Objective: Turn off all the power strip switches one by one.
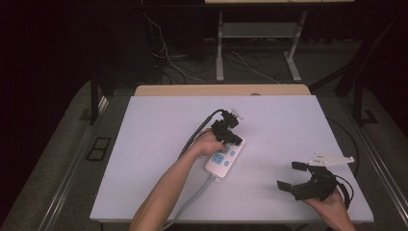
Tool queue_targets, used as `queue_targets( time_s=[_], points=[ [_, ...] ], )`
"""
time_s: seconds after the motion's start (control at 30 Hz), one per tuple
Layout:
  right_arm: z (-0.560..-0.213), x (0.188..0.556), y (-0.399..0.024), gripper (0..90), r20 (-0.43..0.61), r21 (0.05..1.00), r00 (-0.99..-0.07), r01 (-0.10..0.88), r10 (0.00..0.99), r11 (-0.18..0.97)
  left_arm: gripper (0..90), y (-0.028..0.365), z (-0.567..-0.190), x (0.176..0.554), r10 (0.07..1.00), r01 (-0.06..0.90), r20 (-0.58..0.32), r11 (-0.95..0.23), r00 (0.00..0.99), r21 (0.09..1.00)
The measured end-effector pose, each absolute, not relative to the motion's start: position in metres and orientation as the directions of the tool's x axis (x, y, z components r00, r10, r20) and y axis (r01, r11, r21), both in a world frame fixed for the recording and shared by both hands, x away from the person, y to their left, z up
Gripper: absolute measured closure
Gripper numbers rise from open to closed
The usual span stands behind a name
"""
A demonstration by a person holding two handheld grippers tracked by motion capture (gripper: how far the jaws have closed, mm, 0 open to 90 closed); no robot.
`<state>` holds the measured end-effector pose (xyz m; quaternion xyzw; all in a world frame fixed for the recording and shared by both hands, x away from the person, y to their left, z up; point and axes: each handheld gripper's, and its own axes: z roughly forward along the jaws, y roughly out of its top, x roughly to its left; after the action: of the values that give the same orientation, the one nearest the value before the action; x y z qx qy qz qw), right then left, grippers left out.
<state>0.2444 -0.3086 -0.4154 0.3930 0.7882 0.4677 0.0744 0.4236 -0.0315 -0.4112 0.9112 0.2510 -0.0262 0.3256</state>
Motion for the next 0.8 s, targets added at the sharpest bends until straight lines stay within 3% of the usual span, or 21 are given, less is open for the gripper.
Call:
queue_targets(
  time_s=[0.8],
  points=[
    [-0.4157,0.2444,-0.3088,0.3,0.250,0.796,-0.680,0.550,0.690,0.253,89.7,-0.0301,-0.4081,0.4211,0.455,0.484,-0.211,-0.646,0.865,0.590]
  ],
)
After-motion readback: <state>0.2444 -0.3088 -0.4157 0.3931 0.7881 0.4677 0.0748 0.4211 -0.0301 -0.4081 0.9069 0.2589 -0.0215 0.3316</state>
